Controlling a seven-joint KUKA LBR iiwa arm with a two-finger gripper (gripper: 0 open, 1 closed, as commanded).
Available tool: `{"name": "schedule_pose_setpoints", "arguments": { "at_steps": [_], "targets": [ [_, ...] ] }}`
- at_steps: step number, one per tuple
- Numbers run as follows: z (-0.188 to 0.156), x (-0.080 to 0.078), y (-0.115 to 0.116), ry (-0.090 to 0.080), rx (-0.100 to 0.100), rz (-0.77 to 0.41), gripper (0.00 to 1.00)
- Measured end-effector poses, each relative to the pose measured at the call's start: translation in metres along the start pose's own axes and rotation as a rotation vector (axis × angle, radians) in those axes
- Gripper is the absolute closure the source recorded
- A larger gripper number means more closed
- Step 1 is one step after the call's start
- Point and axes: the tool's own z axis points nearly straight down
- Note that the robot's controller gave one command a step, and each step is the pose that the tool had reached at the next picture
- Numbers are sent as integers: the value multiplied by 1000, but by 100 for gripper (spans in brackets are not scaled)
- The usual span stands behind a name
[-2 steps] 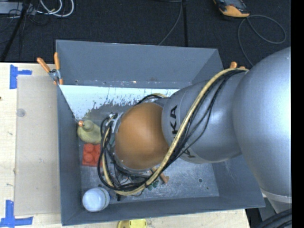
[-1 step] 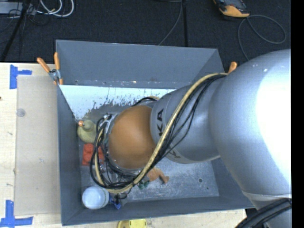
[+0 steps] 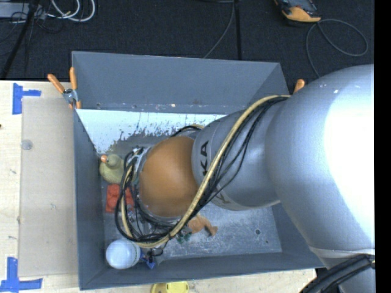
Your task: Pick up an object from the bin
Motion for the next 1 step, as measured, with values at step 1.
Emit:
{"name": "schedule_pose_setpoints", "arguments": {
  "at_steps": [1],
  "targets": [
    [0,0,-1,-4,-1,-14,0]
  ]
}}
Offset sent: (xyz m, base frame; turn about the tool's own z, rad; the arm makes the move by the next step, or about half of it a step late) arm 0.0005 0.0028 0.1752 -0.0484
